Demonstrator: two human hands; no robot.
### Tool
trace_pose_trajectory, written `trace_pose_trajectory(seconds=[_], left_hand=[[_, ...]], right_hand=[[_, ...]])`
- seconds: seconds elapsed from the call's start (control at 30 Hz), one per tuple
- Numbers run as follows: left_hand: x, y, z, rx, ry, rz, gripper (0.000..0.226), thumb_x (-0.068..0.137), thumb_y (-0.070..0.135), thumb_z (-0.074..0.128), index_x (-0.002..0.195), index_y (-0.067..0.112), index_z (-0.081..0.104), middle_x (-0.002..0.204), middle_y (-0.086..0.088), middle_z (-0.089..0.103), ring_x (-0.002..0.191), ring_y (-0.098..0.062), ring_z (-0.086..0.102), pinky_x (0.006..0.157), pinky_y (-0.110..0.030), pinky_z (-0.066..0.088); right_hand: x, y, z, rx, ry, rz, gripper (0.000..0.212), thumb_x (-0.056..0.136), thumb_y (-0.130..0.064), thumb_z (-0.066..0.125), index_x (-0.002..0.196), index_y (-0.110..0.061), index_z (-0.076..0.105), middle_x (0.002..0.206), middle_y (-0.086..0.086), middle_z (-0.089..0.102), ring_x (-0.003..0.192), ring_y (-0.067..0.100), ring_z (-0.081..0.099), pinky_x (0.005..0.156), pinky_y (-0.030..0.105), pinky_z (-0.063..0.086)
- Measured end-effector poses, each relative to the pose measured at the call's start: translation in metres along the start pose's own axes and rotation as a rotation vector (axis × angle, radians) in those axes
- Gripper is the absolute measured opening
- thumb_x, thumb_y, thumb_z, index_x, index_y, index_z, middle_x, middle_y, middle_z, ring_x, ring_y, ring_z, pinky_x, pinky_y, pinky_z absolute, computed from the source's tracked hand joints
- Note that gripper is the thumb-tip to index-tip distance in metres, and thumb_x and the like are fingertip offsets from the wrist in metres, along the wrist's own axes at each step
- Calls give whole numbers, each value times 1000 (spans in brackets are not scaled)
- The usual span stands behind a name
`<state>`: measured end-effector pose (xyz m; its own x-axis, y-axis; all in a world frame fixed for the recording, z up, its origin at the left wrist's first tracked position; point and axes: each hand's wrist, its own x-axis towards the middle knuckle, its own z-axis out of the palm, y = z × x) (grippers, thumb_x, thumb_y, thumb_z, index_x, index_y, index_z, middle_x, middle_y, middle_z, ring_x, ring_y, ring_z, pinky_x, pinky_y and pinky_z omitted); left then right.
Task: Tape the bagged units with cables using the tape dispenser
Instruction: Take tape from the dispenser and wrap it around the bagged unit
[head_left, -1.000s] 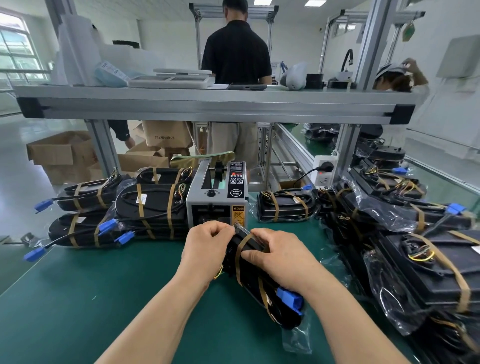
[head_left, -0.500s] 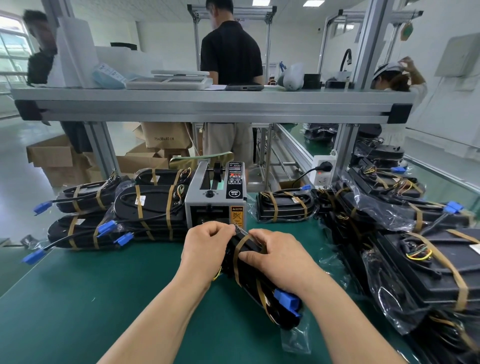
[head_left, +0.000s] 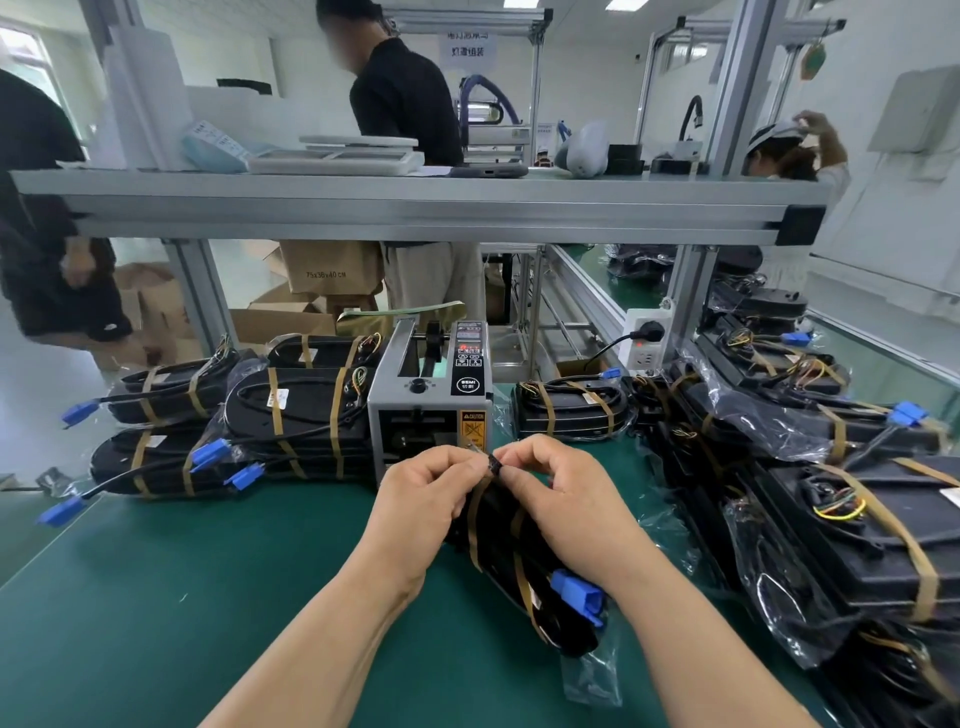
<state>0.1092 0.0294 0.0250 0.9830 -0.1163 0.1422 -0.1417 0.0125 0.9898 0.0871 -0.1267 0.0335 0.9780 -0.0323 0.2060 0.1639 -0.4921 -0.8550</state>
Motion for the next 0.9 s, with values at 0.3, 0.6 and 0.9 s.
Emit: trace_pose_trajectory(seconds=[0.3,0.6,0.9], left_hand=[[1,-2,2,20,123,-9,15,87,22,71,75,20,80,49,10,51,53,-6,47,52,-10,43],[3,5,-1,-1,32,12,15,83,5,75,69,11,76,56,8,65,46,3,54,47,-11,43],[22,0,-14,116,156,-105,14,84,16,75,71,11,73,42,17,50,40,5,45,60,-17,43]], right_hand=[[-3,2,-1,-58,35,-84,16,93,-18,60,78,-23,60,111,-24,55,106,-18,46,82,-5,30],[-2,0,1,-103,-6,-115,13,95,-23,64,83,-28,62,112,-22,55,107,-16,46,83,-5,30],[-2,-3,1,-107,-53,48,20,83,-35,73,99,-38,61,100,-19,66,89,0,64,79,19,52]])
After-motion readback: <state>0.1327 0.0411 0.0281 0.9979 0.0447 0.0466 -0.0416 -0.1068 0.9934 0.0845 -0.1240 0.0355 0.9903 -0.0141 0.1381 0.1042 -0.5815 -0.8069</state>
